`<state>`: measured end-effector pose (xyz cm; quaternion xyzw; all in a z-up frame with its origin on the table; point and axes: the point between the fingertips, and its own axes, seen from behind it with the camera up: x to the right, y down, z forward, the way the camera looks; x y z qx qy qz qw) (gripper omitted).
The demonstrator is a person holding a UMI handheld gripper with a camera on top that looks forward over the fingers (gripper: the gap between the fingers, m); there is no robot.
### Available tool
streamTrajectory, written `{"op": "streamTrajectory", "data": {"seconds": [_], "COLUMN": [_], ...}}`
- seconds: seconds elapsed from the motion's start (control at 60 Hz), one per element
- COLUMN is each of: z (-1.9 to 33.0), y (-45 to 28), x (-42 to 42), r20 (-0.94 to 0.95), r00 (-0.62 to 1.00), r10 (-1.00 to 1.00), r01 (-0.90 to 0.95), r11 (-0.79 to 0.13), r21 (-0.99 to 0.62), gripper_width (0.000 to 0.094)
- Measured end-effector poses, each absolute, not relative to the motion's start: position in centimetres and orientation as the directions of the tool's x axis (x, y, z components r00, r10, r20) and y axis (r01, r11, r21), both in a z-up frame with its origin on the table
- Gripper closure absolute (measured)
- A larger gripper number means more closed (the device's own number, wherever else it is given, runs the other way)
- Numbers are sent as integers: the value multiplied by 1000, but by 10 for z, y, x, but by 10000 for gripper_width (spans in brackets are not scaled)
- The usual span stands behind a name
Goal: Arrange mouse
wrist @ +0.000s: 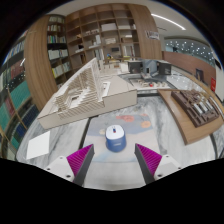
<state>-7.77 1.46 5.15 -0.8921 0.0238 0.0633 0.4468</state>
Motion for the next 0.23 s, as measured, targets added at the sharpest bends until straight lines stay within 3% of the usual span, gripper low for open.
{"op": "streamTrajectory", "data": {"seconds": [0.233], "z": [75], "y": [-84], "x": [-36], "r20": [-391], "r00": [918], "r10": [-61], "r01": [-361], "r11": [-538], "r21": [-762], "gripper_width": [108]}}
